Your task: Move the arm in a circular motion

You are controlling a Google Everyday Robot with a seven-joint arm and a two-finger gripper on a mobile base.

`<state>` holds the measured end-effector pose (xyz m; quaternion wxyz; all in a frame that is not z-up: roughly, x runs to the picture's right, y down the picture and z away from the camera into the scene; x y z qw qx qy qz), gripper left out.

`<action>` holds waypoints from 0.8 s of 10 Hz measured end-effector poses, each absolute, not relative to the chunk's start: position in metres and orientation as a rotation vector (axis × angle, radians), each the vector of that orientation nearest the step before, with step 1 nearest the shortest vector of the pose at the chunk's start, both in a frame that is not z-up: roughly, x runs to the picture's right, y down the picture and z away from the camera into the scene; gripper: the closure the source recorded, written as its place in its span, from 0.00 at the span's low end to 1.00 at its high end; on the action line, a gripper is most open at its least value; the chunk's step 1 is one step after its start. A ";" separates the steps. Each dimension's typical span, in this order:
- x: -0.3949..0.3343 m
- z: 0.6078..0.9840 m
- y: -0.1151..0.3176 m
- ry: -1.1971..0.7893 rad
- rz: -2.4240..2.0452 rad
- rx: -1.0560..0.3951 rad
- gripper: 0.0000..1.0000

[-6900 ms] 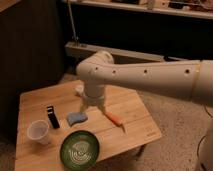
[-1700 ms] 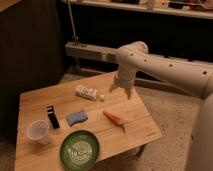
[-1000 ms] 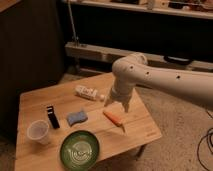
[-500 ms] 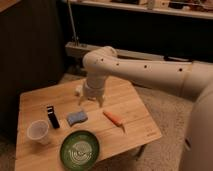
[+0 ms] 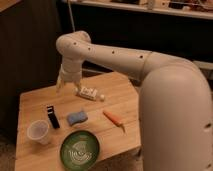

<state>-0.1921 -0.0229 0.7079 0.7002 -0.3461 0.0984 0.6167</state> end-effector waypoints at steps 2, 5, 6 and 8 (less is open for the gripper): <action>-0.194 0.734 -0.059 0.217 1.427 -0.719 0.35; -0.168 0.759 -0.086 0.238 1.536 -0.647 0.35; -0.150 0.764 -0.090 0.247 1.574 -0.618 0.35; -0.111 0.769 -0.089 0.266 1.640 -0.578 0.35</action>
